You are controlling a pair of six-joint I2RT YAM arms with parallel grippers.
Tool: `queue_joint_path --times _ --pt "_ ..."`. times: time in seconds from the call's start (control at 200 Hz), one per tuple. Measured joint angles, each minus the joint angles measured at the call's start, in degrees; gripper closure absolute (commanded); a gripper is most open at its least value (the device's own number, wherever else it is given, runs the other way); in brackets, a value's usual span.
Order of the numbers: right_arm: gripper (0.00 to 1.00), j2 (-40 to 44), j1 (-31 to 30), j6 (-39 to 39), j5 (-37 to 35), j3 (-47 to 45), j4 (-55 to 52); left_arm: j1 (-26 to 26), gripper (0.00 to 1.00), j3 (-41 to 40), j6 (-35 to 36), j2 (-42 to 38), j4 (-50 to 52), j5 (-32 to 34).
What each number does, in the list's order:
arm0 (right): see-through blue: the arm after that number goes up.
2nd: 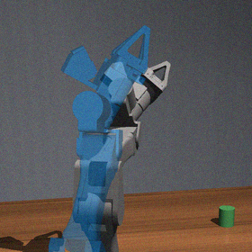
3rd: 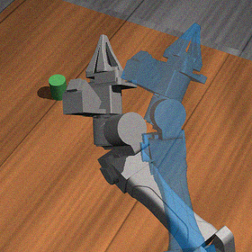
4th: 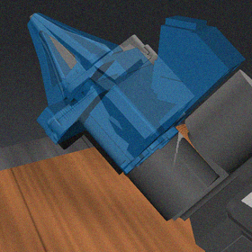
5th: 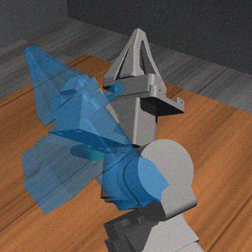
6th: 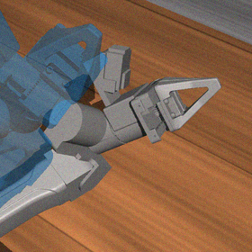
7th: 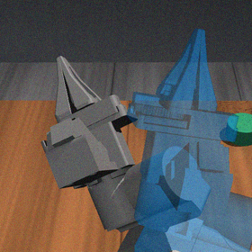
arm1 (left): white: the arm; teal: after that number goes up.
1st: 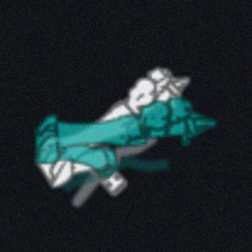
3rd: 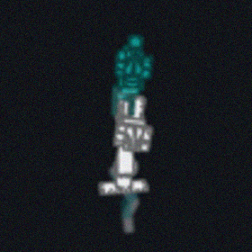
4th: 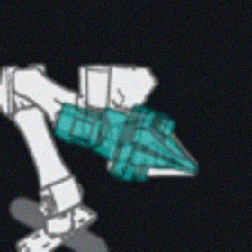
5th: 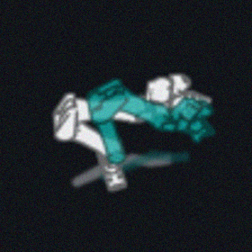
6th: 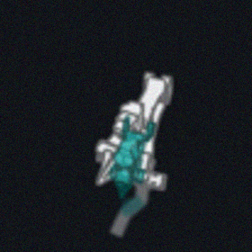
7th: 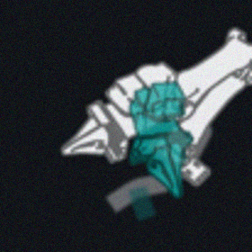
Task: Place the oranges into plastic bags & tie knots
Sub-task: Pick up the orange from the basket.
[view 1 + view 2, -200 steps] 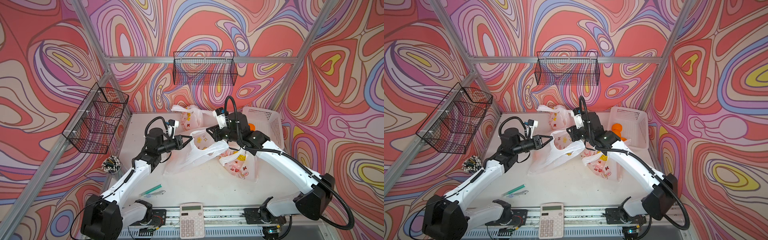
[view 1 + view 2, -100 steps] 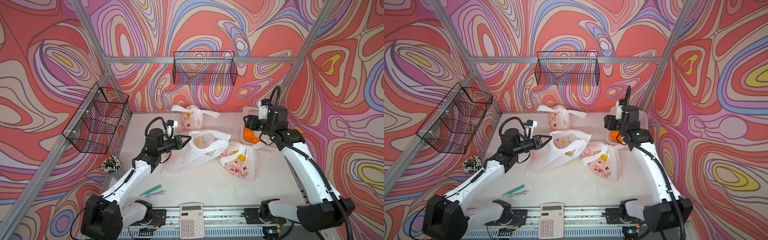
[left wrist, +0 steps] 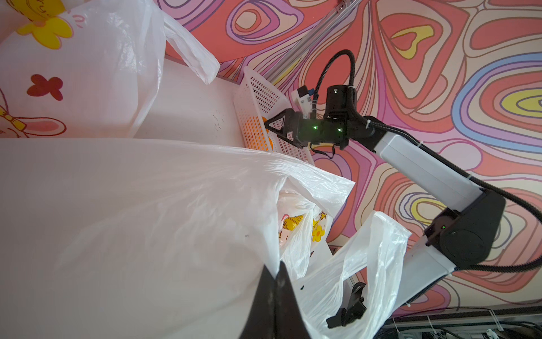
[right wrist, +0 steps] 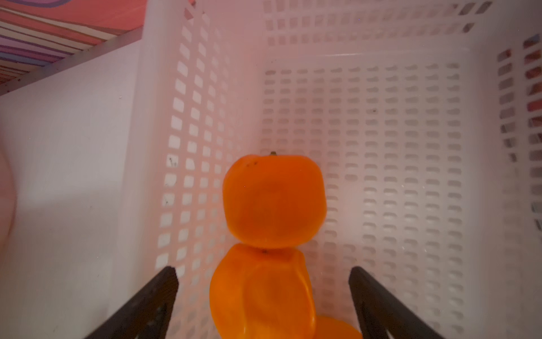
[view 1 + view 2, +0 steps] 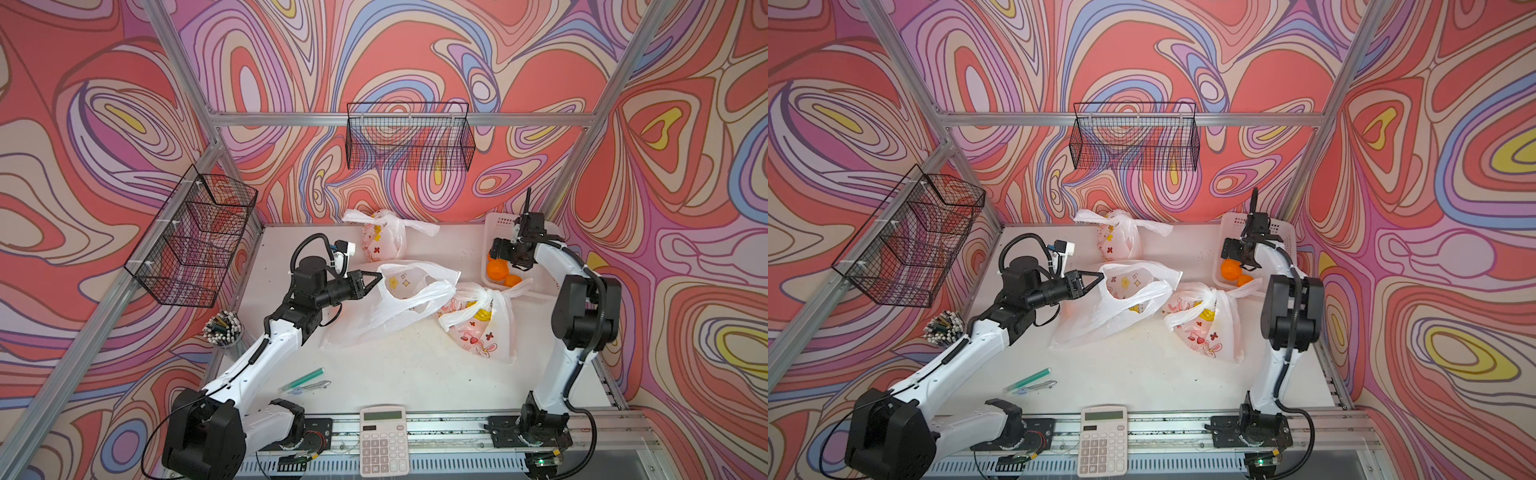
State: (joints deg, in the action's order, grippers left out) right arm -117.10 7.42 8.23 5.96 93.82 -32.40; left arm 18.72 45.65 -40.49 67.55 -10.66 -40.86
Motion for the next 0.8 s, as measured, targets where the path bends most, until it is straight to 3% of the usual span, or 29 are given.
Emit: queue_joint_path --times 0.265,0.521,0.691,0.801 --pt "0.14 -12.07 0.15 0.72 -0.07 13.49 -0.61 -0.02 1.00 0.11 1.31 0.00 2.08 0.02" --pt "0.23 -17.75 1.03 0.98 0.17 17.81 -2.23 -0.02 1.00 0.70 1.86 0.00 2.82 0.02" --pt "0.49 -18.56 1.66 0.79 0.92 18.01 -2.16 -0.02 1.00 0.96 1.95 0.02 3.08 0.02" --pt "0.55 -18.40 1.97 0.48 0.85 17.92 -1.73 -0.02 1.00 0.98 1.95 0.04 3.21 0.04"
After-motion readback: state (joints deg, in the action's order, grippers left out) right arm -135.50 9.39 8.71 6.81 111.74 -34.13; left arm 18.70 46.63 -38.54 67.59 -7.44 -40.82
